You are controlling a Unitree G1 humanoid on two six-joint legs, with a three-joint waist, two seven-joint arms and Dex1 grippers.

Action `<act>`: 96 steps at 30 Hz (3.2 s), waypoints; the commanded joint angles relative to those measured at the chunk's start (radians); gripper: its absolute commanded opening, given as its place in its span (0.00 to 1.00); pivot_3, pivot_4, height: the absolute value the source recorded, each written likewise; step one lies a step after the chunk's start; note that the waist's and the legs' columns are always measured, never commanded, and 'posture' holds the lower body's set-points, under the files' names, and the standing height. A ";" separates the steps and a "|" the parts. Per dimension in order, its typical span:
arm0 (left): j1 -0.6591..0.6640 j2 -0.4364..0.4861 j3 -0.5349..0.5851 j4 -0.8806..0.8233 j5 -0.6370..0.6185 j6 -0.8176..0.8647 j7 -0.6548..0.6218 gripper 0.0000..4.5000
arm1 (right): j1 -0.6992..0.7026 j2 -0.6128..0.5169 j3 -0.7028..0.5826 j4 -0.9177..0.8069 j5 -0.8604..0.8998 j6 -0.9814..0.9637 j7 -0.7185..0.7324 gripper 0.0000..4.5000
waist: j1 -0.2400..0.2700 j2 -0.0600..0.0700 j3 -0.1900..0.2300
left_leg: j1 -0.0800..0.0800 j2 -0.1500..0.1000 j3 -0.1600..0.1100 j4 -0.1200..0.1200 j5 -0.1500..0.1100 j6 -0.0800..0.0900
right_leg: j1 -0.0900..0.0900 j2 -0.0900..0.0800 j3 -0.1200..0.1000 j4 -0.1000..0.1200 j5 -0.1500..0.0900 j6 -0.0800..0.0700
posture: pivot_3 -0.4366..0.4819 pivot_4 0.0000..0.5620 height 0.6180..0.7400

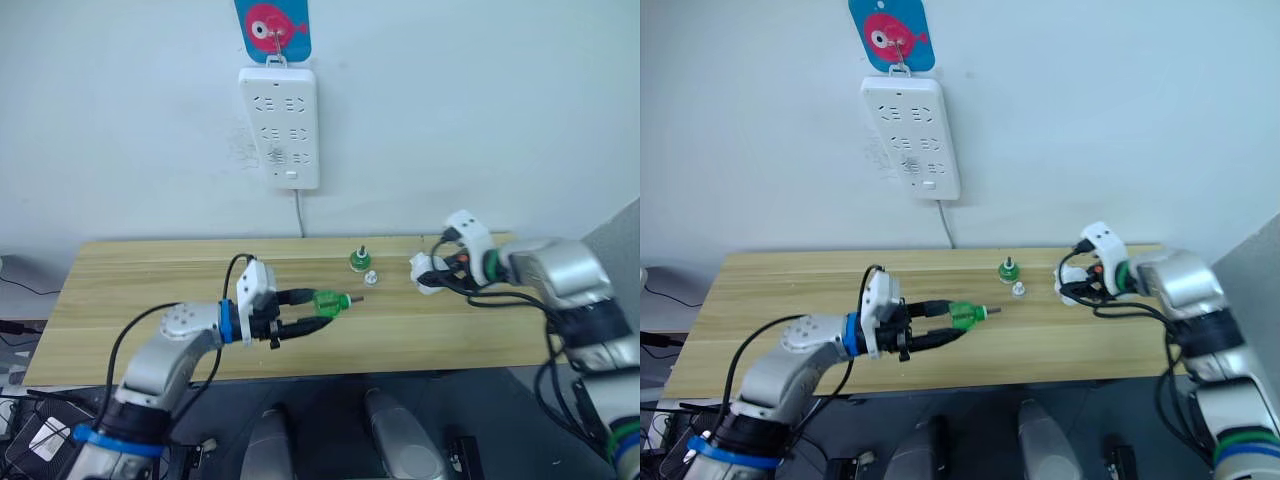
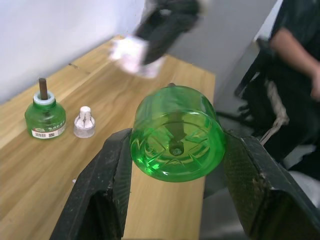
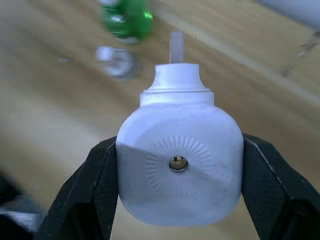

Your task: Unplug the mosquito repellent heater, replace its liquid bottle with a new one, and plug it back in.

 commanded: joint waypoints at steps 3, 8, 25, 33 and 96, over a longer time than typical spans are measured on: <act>-0.075 0.050 0.084 -0.020 -0.216 0.295 -0.030 0.52 | 0.118 0.167 -0.445 -0.252 0.278 0.279 -0.004 0.65 | -0.023 0.000 0.000 | 0.000 0.002 -0.002 0.001 0.000 0.000 | 0.000 0.002 -0.002 0.001 -0.001 0.001 | 0.20 0.38 0.94; -0.125 0.071 0.162 -0.054 -0.395 0.519 0.014 0.52 | 0.182 0.298 -0.565 -0.377 0.434 0.372 -0.049 0.65 | -0.033 0.000 -0.001 | 0.001 0.001 -0.005 0.002 0.001 0.000 | 0.002 0.002 -0.005 0.003 -0.001 0.001 | 0.20 0.39 0.94; -0.062 0.046 0.216 -0.225 -0.503 0.584 0.147 0.52 | 0.173 0.326 -0.595 -0.288 0.872 0.380 -0.330 0.65 | -0.018 0.000 -0.001 | 0.000 0.001 -0.006 0.002 0.001 0.000 | 0.003 0.001 -0.006 0.001 0.000 0.000 | 0.25 0.39 0.94; -0.033 0.040 0.117 -0.264 -0.203 0.230 0.080 0.52 | 0.196 0.265 -0.601 -0.243 0.966 0.372 -0.402 0.65 | -0.006 0.000 -0.001 | 0.000 0.001 -0.006 0.002 0.001 0.000 | 0.003 0.001 -0.006 0.000 0.000 -0.001 | 0.25 0.39 0.94; 0.032 -0.099 -0.066 -0.205 0.065 -0.384 -0.113 0.52 | 0.387 -0.194 -0.212 -0.261 1.639 -0.084 -0.569 0.65 | -0.002 0.000 -0.001 | 0.000 0.001 -0.003 0.004 0.001 0.001 | 0.004 0.001 -0.003 -0.001 -0.001 0.000 | 0.22 0.40 0.94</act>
